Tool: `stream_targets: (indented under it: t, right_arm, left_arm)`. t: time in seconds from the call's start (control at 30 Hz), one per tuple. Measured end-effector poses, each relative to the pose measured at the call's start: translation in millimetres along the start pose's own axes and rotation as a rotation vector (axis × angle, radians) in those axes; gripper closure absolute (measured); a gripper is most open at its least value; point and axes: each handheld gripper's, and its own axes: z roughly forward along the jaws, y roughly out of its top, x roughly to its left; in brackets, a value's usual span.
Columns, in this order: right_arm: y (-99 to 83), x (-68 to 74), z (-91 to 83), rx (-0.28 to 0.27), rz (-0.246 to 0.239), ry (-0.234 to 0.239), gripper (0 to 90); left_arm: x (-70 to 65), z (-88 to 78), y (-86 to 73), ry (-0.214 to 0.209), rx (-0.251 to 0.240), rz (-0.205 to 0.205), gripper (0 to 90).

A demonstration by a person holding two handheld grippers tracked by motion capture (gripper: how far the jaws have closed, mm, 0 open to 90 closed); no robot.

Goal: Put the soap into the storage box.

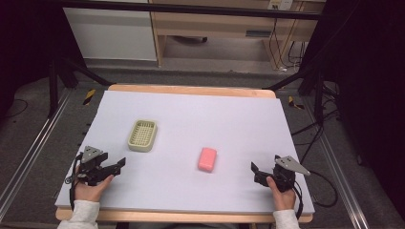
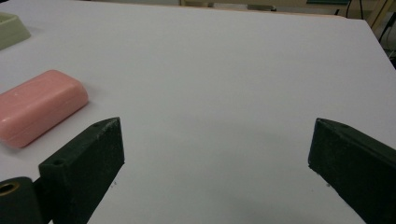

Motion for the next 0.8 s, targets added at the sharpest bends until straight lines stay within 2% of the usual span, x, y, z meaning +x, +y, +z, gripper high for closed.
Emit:
stream_targets:
  t: [0.13, 0.63, 0.8]
  right_arm:
    - [-1.5, 0.1, -0.6, 0.002, -0.003, 0.0, 3.4]
    - [-2.3, 1.8, -1.2, 0.003, -0.02, -0.017, 3.3]
    - [-2.8, 1.5, -1.2, 0.006, -0.009, -0.017, 3.5]
  left_arm:
    - [-3.9, -0.4, 1.4, -0.023, -0.005, 0.004, 30.7]
    - [-18.4, -2.1, 4.4, -0.023, -0.026, 0.038, 31.4]
    - [-27.5, -1.7, 6.1, -0.044, -0.033, 0.045, 31.3]
